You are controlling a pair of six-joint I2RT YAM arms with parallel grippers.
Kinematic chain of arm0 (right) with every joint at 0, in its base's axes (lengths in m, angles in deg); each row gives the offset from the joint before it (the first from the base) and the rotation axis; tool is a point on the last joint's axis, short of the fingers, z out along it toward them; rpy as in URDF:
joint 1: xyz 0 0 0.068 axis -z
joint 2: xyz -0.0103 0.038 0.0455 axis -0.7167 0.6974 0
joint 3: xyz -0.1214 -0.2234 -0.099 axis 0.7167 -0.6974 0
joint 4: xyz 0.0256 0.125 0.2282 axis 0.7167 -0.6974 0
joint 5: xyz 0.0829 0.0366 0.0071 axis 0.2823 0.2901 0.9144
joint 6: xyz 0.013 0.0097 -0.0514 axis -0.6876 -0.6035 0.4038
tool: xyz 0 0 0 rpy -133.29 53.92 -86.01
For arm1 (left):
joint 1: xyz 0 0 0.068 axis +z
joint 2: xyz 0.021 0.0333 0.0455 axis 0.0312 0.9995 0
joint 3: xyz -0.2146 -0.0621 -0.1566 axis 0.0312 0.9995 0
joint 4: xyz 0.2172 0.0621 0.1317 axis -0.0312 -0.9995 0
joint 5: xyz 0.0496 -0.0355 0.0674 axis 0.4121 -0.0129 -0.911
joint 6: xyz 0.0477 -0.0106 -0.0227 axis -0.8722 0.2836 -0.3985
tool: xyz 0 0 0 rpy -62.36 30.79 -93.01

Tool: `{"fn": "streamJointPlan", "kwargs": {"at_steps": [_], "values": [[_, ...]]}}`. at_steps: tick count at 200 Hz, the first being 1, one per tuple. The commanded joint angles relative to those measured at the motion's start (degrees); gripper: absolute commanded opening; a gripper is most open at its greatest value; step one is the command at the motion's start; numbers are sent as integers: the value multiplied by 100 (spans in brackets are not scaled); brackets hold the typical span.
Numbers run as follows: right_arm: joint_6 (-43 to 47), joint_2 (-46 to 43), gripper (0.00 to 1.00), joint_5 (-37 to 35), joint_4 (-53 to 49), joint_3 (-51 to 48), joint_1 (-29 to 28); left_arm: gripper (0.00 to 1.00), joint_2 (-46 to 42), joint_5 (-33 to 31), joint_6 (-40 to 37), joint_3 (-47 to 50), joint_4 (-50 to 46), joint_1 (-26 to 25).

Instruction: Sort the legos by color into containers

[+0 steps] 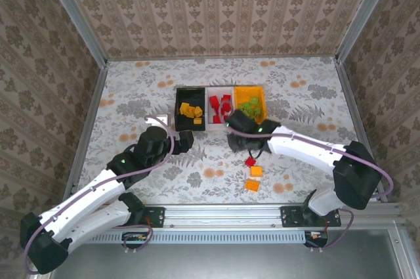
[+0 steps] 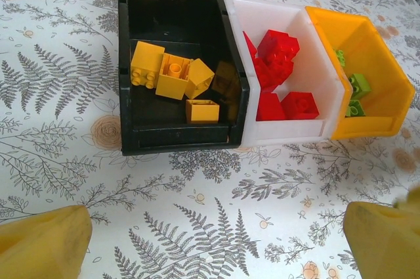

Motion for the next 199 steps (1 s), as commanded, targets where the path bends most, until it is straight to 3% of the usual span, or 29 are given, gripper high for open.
{"fn": "streamJointPlan", "kwargs": {"at_steps": [1,27,65,79,92,107,124,167,199], "values": [[7,191,20,-459,186,532,518,100,118,127,-38,102,210,17],[-113,1007,20,-657,158,1252,1086,100,247,283,-114,197,467,-8],[-194,2116,24,-998,-126,2179,1475,100,521,675,-219,312,830,-51],[-209,2359,32,-1006,-183,2417,1559,100,720,818,-282,214,748,-55],[-133,2434,47,-959,-77,2482,1592,100,914,993,-384,196,834,-51],[-96,2320,65,-903,-34,2460,1589,100,1121,1221,-493,212,1097,-63],[-160,1970,72,-852,-25,2205,1580,100,1427,1417,-719,147,1307,-118],[-476,717,75,-626,281,959,1580,100,3158,1859,-1370,-692,1589,-730],[-578,-127,76,-565,317,65,1580,99,4537,2278,-1449,-1617,1818,-1110]]}}
